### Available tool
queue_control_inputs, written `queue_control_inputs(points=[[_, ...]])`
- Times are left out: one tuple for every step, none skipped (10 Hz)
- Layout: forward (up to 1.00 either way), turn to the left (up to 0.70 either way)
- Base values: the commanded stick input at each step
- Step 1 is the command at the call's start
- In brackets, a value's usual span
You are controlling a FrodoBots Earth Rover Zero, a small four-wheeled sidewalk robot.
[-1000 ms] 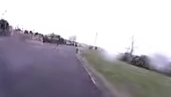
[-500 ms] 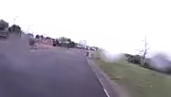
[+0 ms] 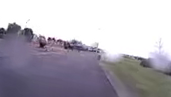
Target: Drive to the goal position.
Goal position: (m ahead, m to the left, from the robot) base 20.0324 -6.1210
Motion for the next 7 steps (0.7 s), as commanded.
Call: queue_control_inputs(points=[[1.0,0.0],[1.0,0.0],[1.0,0.0],[1.0,0.0],[1.0,0.0],[1.0,0.0],[1.0,0.0]])
